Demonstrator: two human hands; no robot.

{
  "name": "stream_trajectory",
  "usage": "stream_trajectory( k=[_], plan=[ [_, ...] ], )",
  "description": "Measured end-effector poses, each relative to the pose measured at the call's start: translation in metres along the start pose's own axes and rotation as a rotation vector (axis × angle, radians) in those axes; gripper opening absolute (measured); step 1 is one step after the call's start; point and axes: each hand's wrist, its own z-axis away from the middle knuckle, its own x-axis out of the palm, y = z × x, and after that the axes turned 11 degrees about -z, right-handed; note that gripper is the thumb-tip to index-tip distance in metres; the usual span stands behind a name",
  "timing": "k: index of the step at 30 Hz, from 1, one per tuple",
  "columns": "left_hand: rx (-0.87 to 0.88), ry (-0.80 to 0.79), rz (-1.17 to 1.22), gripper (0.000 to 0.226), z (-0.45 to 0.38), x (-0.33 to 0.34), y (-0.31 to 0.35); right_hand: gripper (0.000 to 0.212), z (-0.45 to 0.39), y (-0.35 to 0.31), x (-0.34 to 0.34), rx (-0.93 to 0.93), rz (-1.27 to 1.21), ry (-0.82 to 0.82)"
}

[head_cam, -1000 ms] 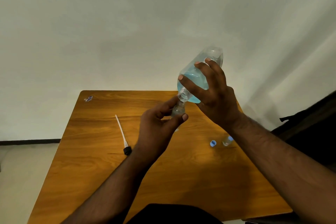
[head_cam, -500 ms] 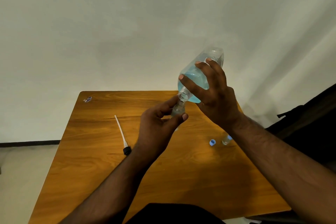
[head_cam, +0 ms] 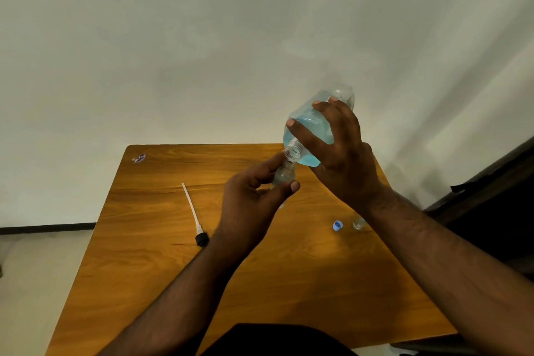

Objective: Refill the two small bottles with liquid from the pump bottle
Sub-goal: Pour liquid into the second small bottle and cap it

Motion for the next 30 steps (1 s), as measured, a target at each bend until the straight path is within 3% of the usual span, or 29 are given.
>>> stream_trajectory(
  k=[5,12,17,23,30],
  plan=[
    [0.009,-0.009,0.041,0.047,0.000,0.005,-0.004,0.076,0.012,-0.007,0.001,0.128,-0.156,0.004],
    [-0.005,-0.090,0.070,0.036,0.002,0.028,-0.015,0.085,0.054,-0.008,0.003,0.627,-0.758,-0.004],
    [-0.048,-0.154,0.074,0.033,0.009,0.055,-0.025,0.102,0.106,0.001,0.012,0.945,-0.960,-0.248],
    [-0.160,-0.214,0.075,0.032,0.013,0.087,-0.029,0.111,0.159,0.026,0.020,0.964,-0.930,-0.480],
    [-0.210,-0.174,0.022,0.031,0.006,0.130,-0.030,0.102,0.195,0.072,0.024,0.896,-1.043,-0.659]
  ],
)
